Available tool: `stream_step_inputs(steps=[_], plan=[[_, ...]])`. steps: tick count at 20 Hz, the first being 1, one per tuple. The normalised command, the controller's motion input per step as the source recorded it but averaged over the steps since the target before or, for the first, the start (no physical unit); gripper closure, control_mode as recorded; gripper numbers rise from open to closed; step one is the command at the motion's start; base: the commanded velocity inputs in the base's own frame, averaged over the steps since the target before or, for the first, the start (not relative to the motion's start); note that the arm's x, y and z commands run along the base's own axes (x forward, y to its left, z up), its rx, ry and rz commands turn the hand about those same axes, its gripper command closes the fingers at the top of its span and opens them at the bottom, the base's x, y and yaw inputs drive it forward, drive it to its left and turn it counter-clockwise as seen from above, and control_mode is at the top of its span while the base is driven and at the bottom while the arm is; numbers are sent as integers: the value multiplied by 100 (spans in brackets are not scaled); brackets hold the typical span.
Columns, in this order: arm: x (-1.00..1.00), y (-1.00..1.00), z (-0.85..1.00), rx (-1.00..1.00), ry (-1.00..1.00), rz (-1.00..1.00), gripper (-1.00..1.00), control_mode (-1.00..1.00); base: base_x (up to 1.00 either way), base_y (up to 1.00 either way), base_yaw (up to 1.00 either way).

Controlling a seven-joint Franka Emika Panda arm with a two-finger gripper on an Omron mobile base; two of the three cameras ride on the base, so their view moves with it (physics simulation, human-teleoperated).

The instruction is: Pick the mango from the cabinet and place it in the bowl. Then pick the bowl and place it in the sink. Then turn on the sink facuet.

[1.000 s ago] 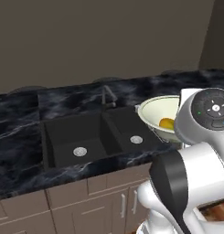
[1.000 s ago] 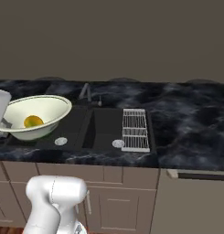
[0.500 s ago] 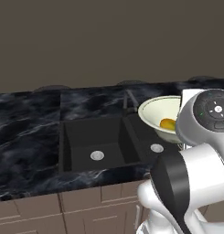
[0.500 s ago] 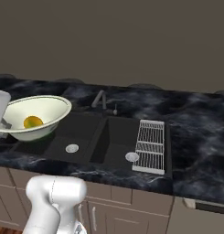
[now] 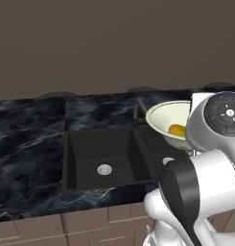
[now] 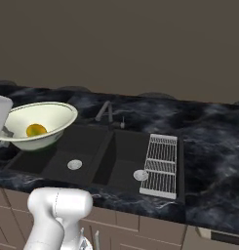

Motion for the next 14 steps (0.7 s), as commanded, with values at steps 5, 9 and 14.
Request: stream_step_inputs(steps=[5,9,14], plan=[[0,0,0,0,0,0,100,100,8,-28,-5],[0,0,0,0,0,0,100,100,1,-14,-15],[0,0,0,0,0,0,100,100,30,0,-21]])
